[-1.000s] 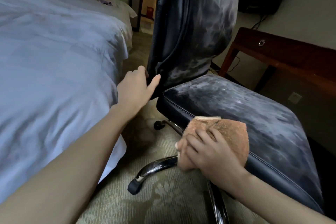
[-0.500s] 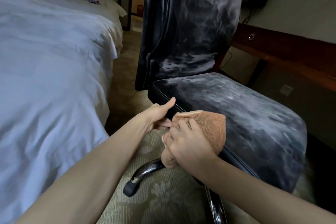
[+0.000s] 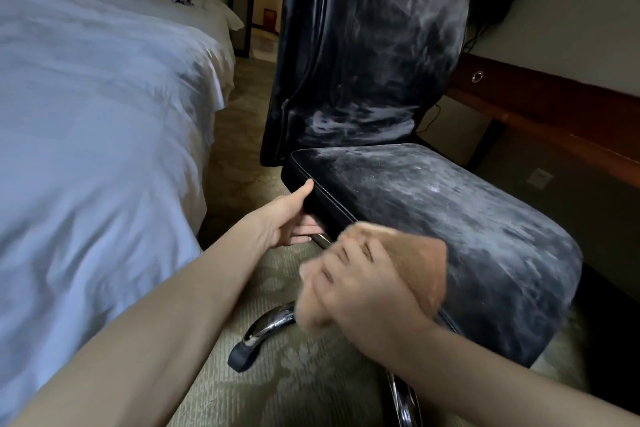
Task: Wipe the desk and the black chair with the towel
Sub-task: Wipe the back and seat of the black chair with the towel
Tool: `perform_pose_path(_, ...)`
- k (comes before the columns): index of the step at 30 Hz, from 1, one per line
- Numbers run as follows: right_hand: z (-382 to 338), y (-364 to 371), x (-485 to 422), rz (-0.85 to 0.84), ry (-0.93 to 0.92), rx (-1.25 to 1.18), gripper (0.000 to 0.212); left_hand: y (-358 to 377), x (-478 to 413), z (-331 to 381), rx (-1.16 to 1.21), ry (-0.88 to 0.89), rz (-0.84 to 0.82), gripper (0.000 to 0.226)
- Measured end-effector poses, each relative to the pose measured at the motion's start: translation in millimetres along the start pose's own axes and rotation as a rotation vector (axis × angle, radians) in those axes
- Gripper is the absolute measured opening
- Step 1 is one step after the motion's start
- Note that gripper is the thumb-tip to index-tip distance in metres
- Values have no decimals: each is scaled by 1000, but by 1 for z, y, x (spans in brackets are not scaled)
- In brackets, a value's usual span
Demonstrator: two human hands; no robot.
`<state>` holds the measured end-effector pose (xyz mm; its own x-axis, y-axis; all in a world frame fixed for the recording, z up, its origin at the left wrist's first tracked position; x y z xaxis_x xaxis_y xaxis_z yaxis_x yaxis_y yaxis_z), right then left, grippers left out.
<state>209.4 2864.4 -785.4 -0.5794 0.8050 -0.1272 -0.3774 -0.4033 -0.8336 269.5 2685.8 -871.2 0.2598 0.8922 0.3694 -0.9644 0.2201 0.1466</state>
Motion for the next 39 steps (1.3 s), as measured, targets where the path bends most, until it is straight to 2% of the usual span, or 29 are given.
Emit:
perform_pose_path(2,2,-11,-24,64,3,-51,27,8,3,4,-46,-12,-45,64)
perform_pose_path(5,10,-7,-55,-25,53,5,37,17,2,4,-105,-28,-127,62)
perform_pose_path(7,17,9,-56,-147,80,63,42,11,-2,7,-98,11,-73,57)
perform_pose_path(11,20,4,-25,-192,81,34,35,15,-3,5,-86,-25,-23,43)
perform_pose_path(14,14,13,4,-284,47,22,45,10,-4,6,-7,-21,90,38)
perform_pose_path(19,-5,10,34,-374,14,37,58,-3,-11,17,181,92,248,47)
perform_pose_path(24,-11,-11,34,-317,23,-80,42,-9,-10,22,180,155,317,53)
perform_pose_path(26,-15,-10,23,-299,32,-144,30,-4,-8,22,190,137,282,49)
perform_pose_path(28,-14,-14,7,-201,61,-173,24,2,-4,19,125,78,182,39)
perform_pose_path(29,-14,-18,-2,-147,65,-173,26,4,0,16,83,40,109,35)
perform_pose_path(32,-4,-23,-34,-63,80,-102,34,0,10,4,17,-50,-88,41)
perform_pose_path(35,15,-16,-69,-95,158,16,38,-16,14,-1,39,-73,-127,33)
perform_pose_path(37,16,-8,-86,-122,169,31,41,-21,17,0,80,-73,-110,37)
perform_pose_path(39,16,-5,-94,-146,150,17,34,-18,20,5,75,-36,-115,44)
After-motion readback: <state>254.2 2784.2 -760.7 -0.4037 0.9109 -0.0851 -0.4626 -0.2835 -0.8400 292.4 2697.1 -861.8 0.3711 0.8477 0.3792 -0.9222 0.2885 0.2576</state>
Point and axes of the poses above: each hand's wrist, its own x-axis away from the middle knuckle, its own y-axis out of the palm, z = x × y, the point moved 9 cm from there along -x, towards the middle knuckle, and after that the axes turned 3 degrees about y, right-handed, at the moved point
